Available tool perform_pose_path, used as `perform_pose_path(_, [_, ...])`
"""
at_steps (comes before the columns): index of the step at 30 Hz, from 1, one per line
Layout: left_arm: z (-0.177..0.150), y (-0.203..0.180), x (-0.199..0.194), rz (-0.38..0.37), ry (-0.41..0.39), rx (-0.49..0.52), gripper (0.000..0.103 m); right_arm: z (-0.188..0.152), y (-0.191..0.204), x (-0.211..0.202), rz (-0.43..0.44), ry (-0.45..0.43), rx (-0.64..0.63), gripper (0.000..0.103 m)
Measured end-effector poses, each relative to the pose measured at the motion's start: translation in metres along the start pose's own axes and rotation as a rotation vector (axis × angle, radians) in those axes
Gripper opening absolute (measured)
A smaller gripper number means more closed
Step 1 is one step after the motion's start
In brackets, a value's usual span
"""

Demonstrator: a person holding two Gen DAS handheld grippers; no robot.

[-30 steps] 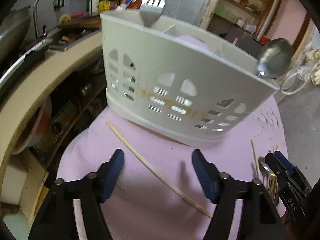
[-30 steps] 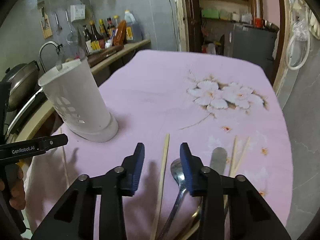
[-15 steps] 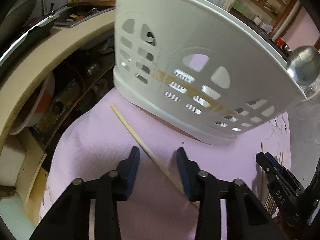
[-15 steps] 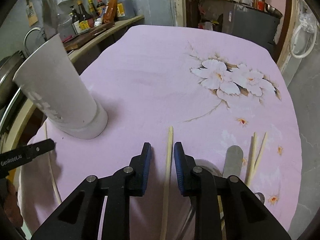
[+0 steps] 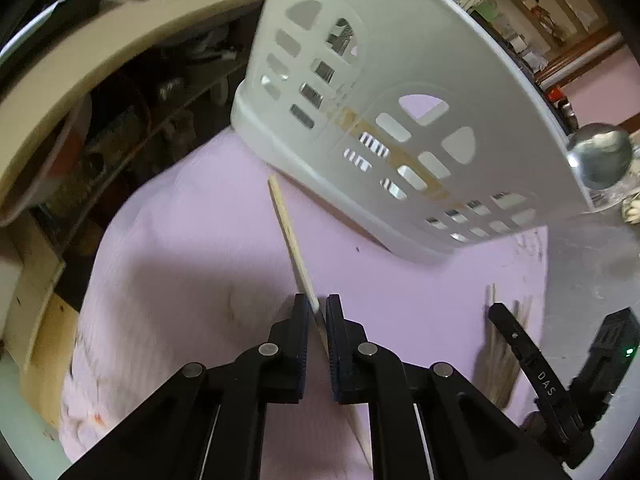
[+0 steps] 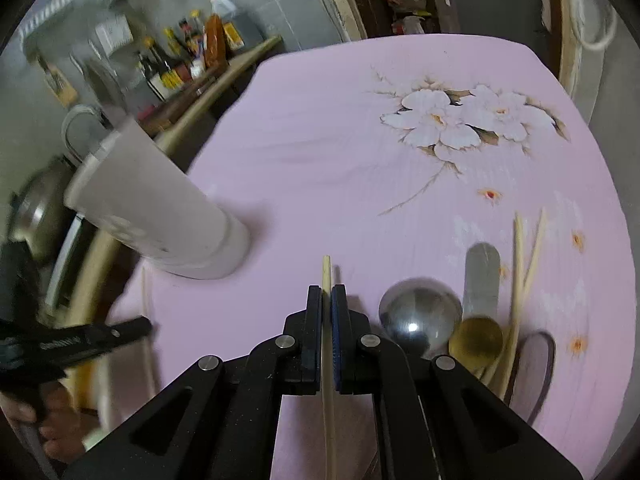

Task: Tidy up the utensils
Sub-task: 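Lift the chopstick with the right tool and carry it over the caddy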

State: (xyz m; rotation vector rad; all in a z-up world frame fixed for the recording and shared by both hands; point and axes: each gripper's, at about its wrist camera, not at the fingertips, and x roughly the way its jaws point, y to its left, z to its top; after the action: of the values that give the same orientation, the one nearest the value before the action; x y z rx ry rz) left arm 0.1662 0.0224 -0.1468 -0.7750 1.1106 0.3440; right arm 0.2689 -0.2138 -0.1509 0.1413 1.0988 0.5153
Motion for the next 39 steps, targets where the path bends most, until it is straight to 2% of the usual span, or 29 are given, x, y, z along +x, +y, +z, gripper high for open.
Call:
perform_pose_path(3, [-0.007, 0.005, -0.016, -0.036, 0.001, -0.013, 0.008, -0.002, -0.001, -0.022, 0.059, -0.061, 0.020, 0.004])
perform_pose_path(6, [-0.013, 0.004, -0.040, -0.078, -0.056, 0.007, 0.007, -0.003, 0.005, -0.044, 0.112, -0.137, 0.002, 0.004])
perform_pose_path(8, [-0.017, -0.001, -0.060, -0.098, -0.116, 0.051, 0.006, -0.001, 0.015, -0.062, 0.145, -0.209, -0.019, 0.004])
perform_pose_path(14, [-0.016, -0.029, -0.103, -0.114, -0.273, 0.228, 0.005, 0.014, 0.043, -0.099, 0.171, -0.367, -0.067, 0.004])
perform_pose_path(19, [0.011, -0.048, -0.136, -0.158, -0.365, 0.339, 0.005, 0.029, 0.075, -0.129, 0.208, -0.505, -0.092, 0.004])
perform_pose_path(25, [0.051, -0.059, -0.174, -0.229, -0.472, 0.432, 0.005, 0.058, 0.116, -0.154, 0.320, -0.691, -0.109, 0.004])
perform_pose_path(33, [0.094, -0.058, -0.188, -0.265, -0.574, 0.497, 0.005, 0.091, 0.156, -0.147, 0.426, -0.845, -0.089, 0.004])
perform_pose_path(39, [0.121, -0.045, -0.188, -0.272, -0.615, 0.491, 0.005, 0.099, 0.170, -0.127, 0.403, -0.924, -0.049, 0.004])
